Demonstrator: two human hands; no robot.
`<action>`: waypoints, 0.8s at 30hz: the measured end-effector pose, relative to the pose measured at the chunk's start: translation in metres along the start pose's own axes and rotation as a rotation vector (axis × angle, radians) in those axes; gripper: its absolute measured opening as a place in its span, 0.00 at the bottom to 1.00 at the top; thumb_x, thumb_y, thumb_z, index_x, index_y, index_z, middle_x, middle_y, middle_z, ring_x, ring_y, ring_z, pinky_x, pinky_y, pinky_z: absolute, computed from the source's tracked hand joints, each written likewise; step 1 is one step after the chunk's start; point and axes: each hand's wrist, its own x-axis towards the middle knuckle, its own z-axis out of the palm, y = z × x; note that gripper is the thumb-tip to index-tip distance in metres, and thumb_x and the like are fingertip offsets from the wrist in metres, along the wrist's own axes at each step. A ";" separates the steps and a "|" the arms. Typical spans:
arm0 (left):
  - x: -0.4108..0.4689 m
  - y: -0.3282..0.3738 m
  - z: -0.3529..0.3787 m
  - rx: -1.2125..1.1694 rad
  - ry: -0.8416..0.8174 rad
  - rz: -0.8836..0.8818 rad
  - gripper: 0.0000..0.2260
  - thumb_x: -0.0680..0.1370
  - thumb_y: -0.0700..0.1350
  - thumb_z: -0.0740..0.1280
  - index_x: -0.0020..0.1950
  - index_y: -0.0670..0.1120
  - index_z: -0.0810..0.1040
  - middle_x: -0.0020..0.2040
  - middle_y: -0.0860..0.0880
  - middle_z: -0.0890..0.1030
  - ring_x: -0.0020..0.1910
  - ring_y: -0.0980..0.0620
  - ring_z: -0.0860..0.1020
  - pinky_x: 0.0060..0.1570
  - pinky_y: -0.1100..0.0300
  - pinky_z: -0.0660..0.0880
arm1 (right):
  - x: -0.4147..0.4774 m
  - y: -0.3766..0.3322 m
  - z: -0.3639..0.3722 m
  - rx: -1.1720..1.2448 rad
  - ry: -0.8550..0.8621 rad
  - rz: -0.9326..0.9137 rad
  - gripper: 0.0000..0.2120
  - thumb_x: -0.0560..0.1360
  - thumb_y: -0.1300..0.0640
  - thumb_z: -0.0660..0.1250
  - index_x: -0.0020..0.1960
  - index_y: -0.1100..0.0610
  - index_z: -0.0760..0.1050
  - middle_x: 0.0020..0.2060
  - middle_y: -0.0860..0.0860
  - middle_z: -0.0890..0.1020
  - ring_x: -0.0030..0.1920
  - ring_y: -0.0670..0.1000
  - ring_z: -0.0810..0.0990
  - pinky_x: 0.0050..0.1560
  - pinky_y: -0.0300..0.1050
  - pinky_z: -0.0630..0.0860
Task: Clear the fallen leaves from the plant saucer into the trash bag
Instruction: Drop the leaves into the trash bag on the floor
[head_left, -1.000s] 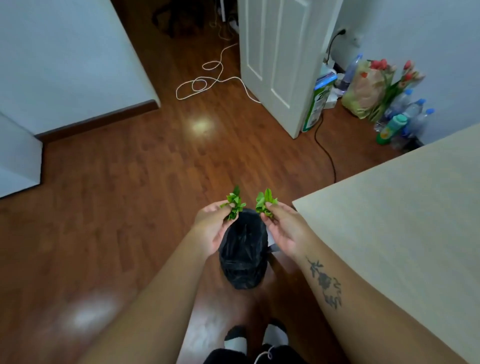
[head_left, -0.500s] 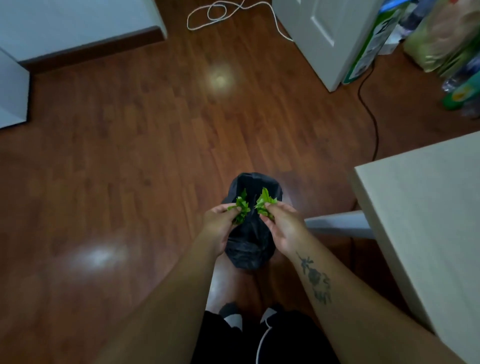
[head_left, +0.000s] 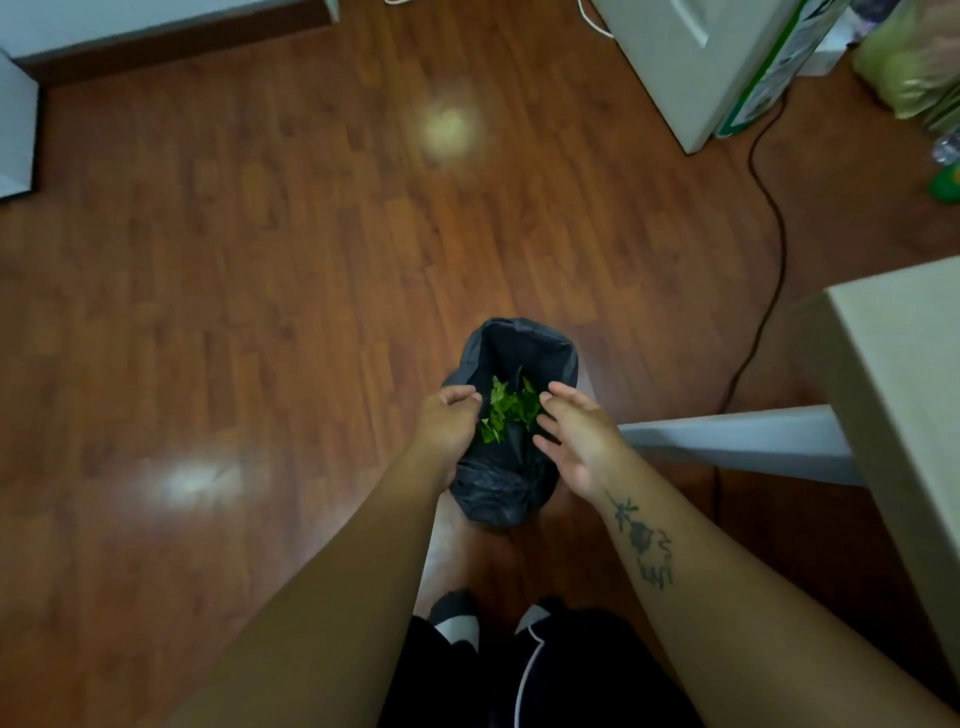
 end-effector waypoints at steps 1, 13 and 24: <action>-0.001 0.002 -0.001 0.000 0.013 0.028 0.10 0.80 0.42 0.64 0.61 0.42 0.76 0.44 0.48 0.78 0.39 0.55 0.76 0.36 0.65 0.74 | -0.001 0.000 -0.001 -0.026 0.020 -0.018 0.17 0.78 0.62 0.64 0.67 0.56 0.70 0.64 0.56 0.74 0.63 0.56 0.74 0.64 0.52 0.72; -0.124 0.104 -0.043 0.115 -0.003 0.225 0.02 0.78 0.37 0.67 0.46 0.40 0.78 0.36 0.46 0.79 0.33 0.53 0.78 0.32 0.68 0.78 | -0.148 -0.084 0.023 -0.344 0.109 -0.330 0.06 0.76 0.63 0.64 0.41 0.56 0.76 0.40 0.55 0.81 0.44 0.53 0.81 0.50 0.47 0.80; -0.259 0.218 -0.057 0.280 -0.197 0.566 0.04 0.76 0.38 0.69 0.49 0.38 0.81 0.42 0.44 0.82 0.38 0.49 0.81 0.46 0.55 0.82 | -0.318 -0.156 0.028 -0.234 0.212 -0.606 0.06 0.75 0.63 0.65 0.42 0.55 0.77 0.40 0.52 0.81 0.42 0.51 0.82 0.50 0.46 0.80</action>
